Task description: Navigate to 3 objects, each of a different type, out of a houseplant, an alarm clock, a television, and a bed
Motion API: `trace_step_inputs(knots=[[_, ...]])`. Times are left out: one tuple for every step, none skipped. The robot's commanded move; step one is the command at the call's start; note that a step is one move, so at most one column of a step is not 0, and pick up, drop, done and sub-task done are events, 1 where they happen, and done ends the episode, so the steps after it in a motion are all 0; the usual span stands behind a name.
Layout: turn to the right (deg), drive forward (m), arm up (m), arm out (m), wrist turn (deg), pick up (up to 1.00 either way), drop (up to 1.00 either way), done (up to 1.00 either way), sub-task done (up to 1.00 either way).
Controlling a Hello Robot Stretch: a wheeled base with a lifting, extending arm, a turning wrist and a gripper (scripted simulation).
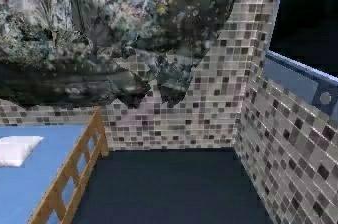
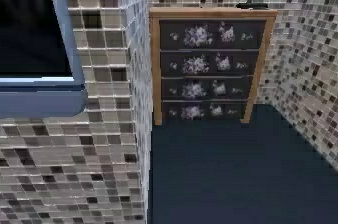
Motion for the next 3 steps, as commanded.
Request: trace_step_inputs(knots=[[45.0,0.00,0.00,0.00,0.0,0.00,0.00,0.00,0.00],[30.0,0.00,0.00,0.00,0.0,0.00,0.00,0.00,0.00],[0.0,0.05,0.00,0.00,0.0,0.00,0.00,0.00,0.00]])
